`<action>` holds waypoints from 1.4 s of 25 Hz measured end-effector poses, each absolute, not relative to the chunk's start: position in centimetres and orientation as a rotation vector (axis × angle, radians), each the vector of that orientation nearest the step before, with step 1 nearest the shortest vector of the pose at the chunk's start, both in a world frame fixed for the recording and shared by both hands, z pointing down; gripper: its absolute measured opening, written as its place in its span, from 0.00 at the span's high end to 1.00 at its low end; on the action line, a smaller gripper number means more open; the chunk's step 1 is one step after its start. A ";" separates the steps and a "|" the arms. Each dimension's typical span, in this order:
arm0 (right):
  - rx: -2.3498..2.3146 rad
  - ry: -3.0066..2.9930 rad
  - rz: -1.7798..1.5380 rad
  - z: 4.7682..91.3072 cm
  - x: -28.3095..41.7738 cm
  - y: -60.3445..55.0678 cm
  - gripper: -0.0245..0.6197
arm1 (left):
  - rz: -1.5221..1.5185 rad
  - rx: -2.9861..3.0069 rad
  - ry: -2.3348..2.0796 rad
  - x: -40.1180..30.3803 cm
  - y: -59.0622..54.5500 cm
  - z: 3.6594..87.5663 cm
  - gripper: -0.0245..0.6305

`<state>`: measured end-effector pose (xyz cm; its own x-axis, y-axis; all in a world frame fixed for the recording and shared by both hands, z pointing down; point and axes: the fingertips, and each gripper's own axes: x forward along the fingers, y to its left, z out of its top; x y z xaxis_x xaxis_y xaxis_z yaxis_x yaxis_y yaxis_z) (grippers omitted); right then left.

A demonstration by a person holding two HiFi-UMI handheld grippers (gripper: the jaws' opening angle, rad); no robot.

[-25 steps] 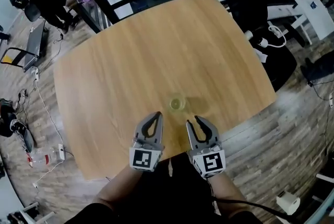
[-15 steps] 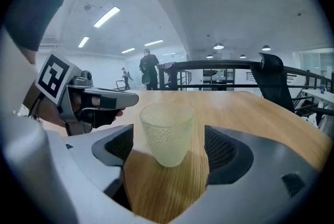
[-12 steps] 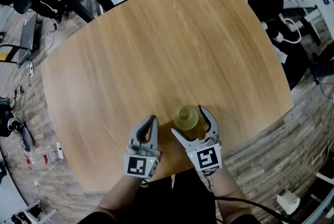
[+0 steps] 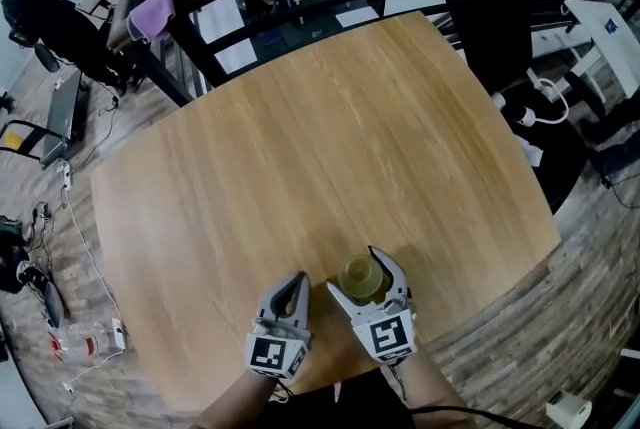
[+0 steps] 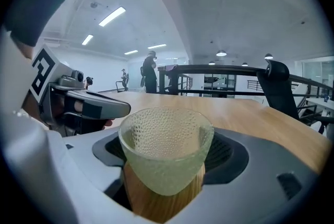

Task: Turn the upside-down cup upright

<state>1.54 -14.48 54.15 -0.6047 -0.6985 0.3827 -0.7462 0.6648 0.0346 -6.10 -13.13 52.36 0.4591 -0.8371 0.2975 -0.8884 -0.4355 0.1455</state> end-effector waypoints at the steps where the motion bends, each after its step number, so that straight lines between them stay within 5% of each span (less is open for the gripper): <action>1: 1.139 -2.520 0.177 54.0 1.5 -14.5 0.34 | 0.263 2.438 -1.478 -6.1 -13.3 52.3 0.95; 9: 1.267 -2.572 0.205 50.2 3.8 -14.8 0.35 | 0.264 2.536 -1.395 -5.1 -13.1 51.9 0.95; 17: 1.350 -2.662 0.229 44.1 5.2 -14.8 0.35 | 0.412 2.743 -1.194 -0.3 -11.0 51.7 0.57; 23: 1.291 -2.740 0.248 42.3 3.5 -13.4 0.35 | 0.358 2.875 -1.043 3.4 -10.4 51.5 0.46; 35: 1.168 -2.764 0.385 44.0 1.2 -11.8 0.35 | 0.308 2.993 -1.028 4.3 -10.7 50.4 0.44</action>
